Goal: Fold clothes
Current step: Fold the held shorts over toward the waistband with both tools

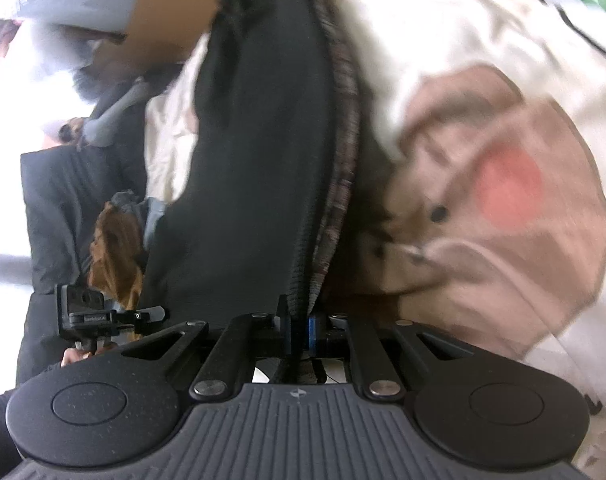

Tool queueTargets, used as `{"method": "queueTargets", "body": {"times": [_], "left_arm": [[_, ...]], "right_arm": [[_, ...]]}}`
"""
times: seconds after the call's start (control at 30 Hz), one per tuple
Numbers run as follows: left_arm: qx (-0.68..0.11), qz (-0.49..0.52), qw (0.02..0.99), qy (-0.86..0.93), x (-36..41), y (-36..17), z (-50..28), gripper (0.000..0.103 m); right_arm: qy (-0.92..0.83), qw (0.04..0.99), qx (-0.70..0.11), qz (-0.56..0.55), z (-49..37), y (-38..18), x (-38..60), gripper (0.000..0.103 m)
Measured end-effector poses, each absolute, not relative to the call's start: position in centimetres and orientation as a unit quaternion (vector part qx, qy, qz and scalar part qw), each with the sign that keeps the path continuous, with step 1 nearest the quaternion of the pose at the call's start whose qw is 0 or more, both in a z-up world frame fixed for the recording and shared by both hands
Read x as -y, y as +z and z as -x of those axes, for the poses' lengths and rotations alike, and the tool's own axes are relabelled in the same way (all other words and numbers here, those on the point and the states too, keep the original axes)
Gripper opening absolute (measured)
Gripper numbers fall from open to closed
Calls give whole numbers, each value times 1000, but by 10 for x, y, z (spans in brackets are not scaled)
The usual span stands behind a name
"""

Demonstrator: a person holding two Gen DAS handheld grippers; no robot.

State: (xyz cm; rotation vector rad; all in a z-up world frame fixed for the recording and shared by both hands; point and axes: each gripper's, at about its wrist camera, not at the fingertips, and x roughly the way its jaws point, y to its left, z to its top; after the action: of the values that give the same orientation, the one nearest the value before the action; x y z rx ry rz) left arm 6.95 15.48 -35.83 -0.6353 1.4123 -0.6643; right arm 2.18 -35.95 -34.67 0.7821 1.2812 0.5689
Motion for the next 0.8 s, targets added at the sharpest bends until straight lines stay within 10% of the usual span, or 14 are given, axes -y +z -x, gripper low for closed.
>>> {"method": "queueTargets", "body": {"times": [0.8], "left_arm": [[-525, 219, 741, -356, -161, -234, -36, 6]], "right_arm": [[343, 757, -468, -301, 1, -224, 382, 5]]}}
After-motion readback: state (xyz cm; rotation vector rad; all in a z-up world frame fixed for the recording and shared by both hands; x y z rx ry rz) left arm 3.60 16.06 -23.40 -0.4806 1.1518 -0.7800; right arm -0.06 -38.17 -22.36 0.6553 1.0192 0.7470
